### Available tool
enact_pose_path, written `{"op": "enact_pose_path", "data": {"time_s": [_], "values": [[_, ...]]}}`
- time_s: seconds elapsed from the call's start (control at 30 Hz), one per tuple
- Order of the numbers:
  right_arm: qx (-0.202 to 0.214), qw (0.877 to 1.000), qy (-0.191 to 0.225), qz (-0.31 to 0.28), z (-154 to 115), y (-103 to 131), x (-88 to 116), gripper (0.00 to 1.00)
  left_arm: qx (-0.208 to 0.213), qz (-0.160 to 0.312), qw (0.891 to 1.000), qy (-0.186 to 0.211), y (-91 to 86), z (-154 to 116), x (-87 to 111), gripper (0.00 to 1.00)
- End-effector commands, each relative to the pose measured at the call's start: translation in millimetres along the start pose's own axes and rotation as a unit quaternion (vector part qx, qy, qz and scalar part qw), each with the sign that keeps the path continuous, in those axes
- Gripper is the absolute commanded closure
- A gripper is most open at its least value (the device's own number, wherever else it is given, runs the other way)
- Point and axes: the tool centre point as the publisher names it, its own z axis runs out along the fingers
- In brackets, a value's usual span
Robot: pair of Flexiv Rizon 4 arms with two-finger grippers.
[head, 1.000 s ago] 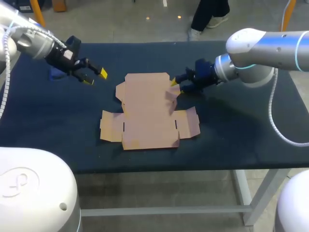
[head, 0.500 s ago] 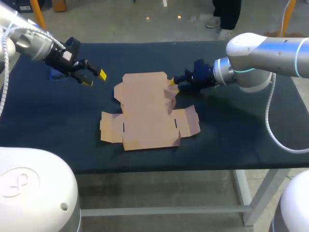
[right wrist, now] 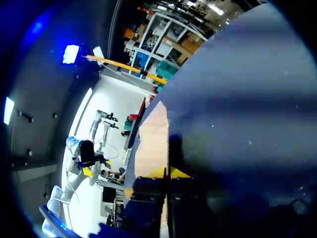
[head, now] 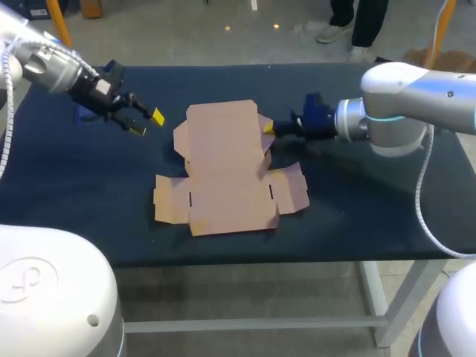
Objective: Assemble the packaging by folding the flat box into shape, placing the metal phone stand inside, and closing the box properly
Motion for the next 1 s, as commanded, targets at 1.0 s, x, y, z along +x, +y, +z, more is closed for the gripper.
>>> {"op": "enact_pose_path", "data": {"time_s": [1.0], "values": [[0.002,0.996,0.087,-0.022,-23,0,24,1.0,0.029,0.108,0.993,0.042,-1.4,-1,0.0,0.0]]}}
